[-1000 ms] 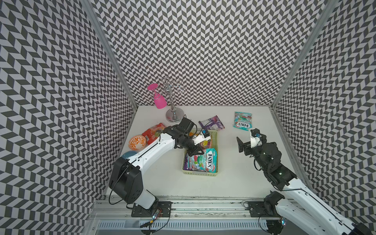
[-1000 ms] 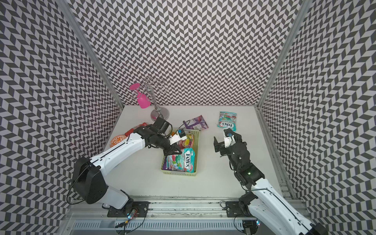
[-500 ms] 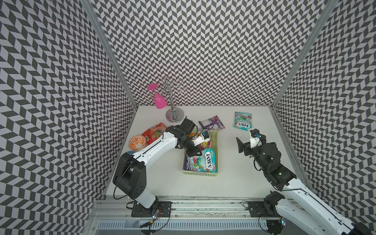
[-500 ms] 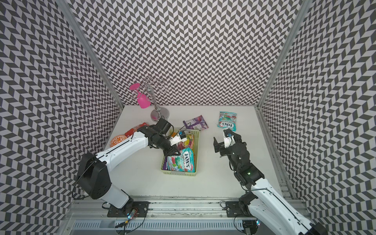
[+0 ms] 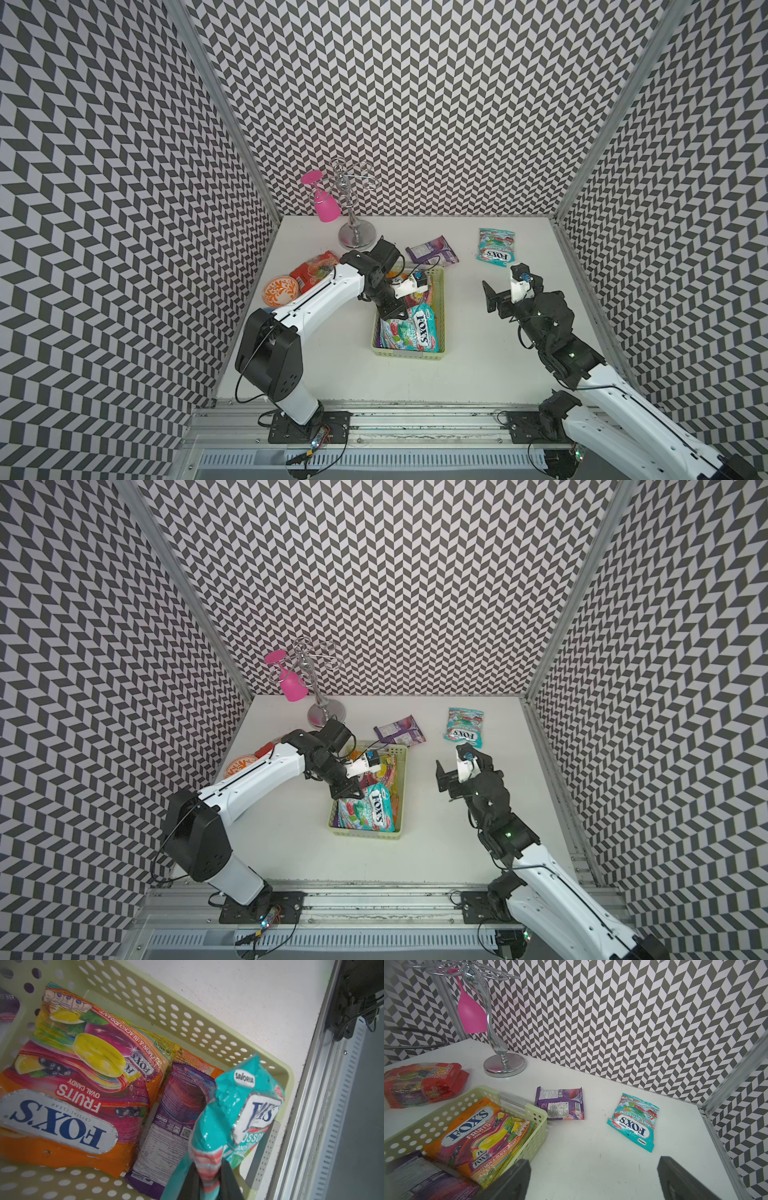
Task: Put the candies in the basket
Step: Place the candy in the basket.
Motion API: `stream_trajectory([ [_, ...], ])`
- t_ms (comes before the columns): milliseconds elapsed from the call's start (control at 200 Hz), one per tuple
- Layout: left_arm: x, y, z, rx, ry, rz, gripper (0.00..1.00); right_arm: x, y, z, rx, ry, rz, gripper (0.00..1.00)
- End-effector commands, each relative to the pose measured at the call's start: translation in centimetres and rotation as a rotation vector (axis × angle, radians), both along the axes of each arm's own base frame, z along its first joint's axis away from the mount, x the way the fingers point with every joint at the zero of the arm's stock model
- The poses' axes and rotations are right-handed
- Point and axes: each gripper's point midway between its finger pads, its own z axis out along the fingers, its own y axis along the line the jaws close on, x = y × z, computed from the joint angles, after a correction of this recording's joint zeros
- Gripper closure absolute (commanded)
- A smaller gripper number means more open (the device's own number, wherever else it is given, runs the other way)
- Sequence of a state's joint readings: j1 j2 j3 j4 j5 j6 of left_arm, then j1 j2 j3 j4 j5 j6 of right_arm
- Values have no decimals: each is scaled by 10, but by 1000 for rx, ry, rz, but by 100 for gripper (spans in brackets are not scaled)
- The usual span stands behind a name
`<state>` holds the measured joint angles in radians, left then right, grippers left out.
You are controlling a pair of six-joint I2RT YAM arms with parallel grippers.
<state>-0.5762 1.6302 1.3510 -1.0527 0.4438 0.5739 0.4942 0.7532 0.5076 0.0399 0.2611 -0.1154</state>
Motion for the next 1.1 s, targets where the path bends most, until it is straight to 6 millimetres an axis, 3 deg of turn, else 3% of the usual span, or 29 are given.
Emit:
stream_trajectory([
  [0, -3, 8, -4, 67, 5, -36, 100, 1, 0, 11, 27, -47, -1, 1],
  [280, 25, 11, 10, 109, -87, -29, 100, 2, 0, 9, 21, -44, -2, 1],
  [701, -9, -3, -16, 142, -13, -144, 100, 2, 0, 9, 24, -46, 0, 1],
  [941, -5, -17, -31, 132, -27, -135, 100, 2, 0, 10, 22, -47, -2, 1],
  [1006, -4, -14, -40, 149, -31, -132, 93, 2, -1, 10, 21, -49, -5, 1],
  [1096, -2, -13, -48, 164, -32, -126, 73, 2, 0, 10, 21, -48, -3, 1],
])
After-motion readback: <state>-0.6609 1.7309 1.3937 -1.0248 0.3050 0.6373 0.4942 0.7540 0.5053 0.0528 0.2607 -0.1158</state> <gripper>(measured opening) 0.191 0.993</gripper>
